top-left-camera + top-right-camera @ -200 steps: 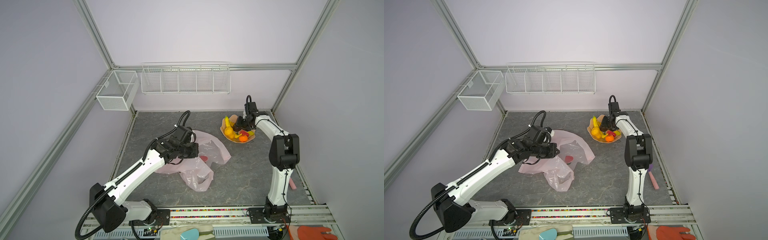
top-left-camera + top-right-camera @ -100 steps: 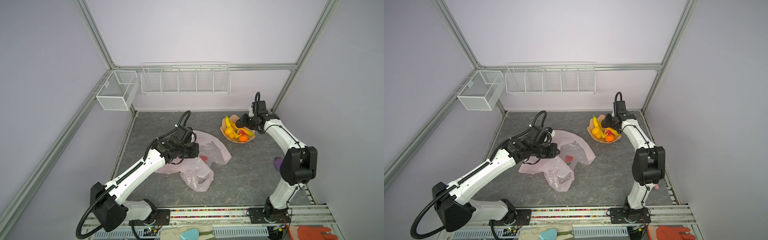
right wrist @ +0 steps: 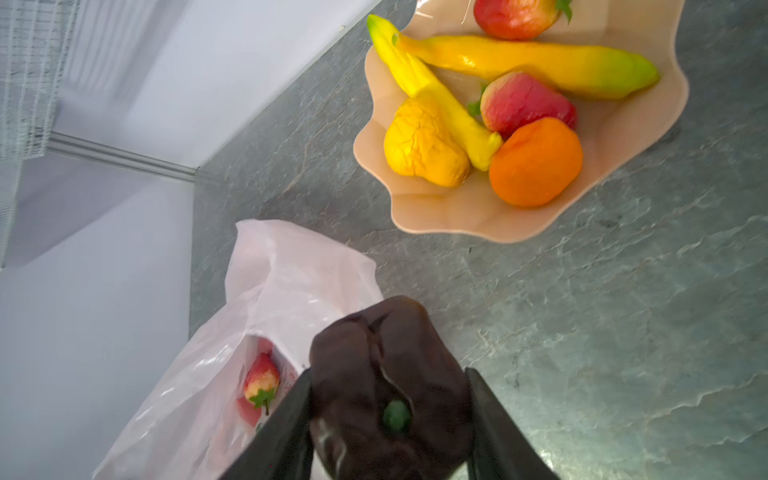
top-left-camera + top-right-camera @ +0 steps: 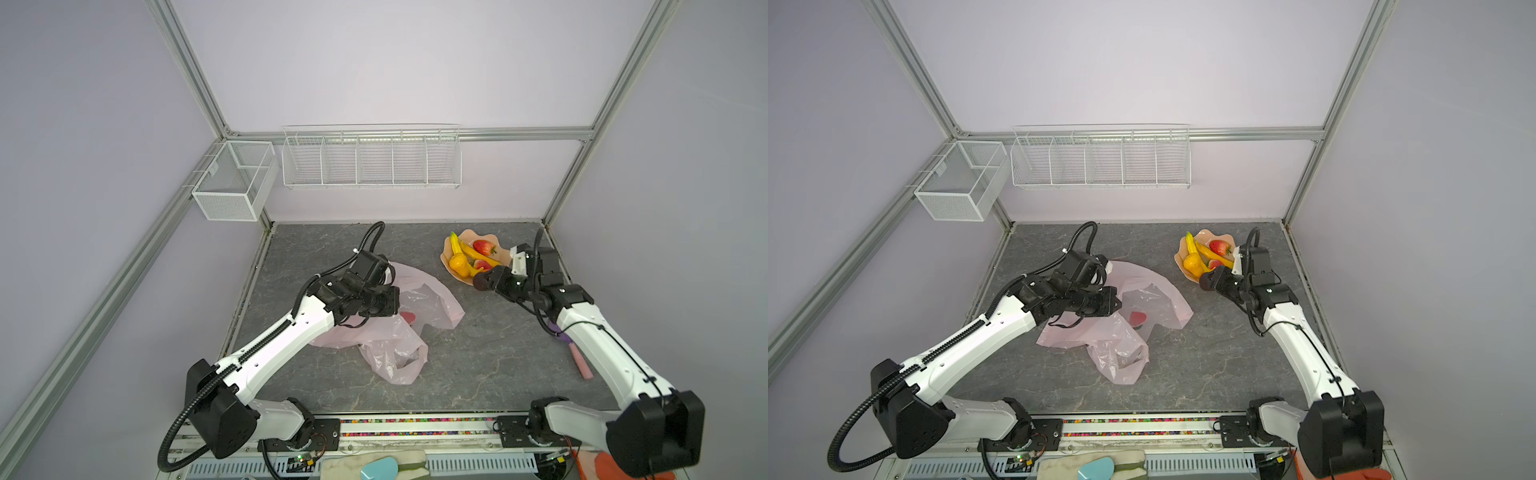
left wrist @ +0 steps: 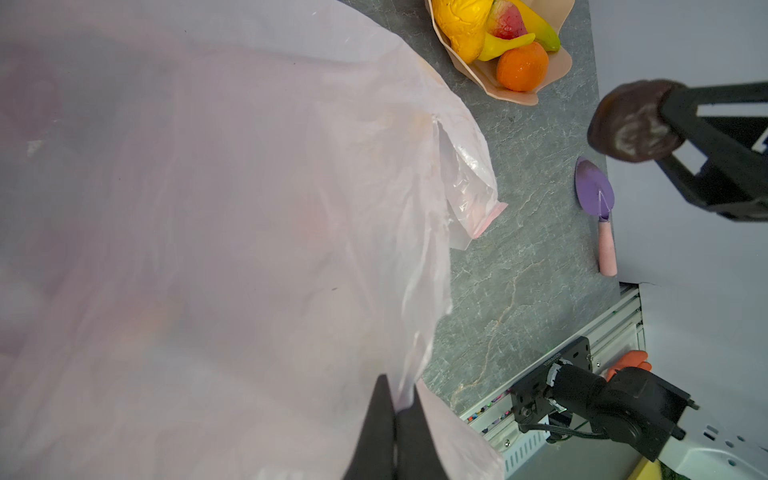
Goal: Place the fruits into the plastic bag
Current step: Pick up the fruit from the plate, then place the fruit in the plastic bag.
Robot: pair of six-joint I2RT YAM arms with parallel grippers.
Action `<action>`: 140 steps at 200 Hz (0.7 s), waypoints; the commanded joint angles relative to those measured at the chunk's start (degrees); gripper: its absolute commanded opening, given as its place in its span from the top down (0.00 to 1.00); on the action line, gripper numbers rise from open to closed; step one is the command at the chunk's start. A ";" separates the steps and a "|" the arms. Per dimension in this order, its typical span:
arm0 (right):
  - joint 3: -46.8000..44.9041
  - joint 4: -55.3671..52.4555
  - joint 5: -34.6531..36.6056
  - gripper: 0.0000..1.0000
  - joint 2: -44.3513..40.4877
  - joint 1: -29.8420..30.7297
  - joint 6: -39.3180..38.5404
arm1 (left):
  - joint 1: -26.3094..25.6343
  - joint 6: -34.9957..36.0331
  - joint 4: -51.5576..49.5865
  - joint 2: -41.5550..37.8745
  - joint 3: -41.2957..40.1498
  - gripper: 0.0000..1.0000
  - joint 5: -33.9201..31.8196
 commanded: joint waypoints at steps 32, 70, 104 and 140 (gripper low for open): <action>-13.53 -0.21 -5.76 0.67 -15.85 3.46 6.69 | 0.26 1.07 0.56 1.40 2.75 1.00 1.01; -20.92 2.67 -7.58 0.68 -22.55 5.56 12.18 | 0.28 1.17 0.69 1.73 2.86 1.00 1.30; -24.43 7.28 -7.98 0.69 -23.23 8.41 16.34 | 0.21 1.11 0.65 1.91 2.94 1.00 1.71; -27.93 14.62 -7.39 0.69 -22.63 11.80 22.39 | 0.20 0.58 1.30 1.66 2.58 1.00 2.02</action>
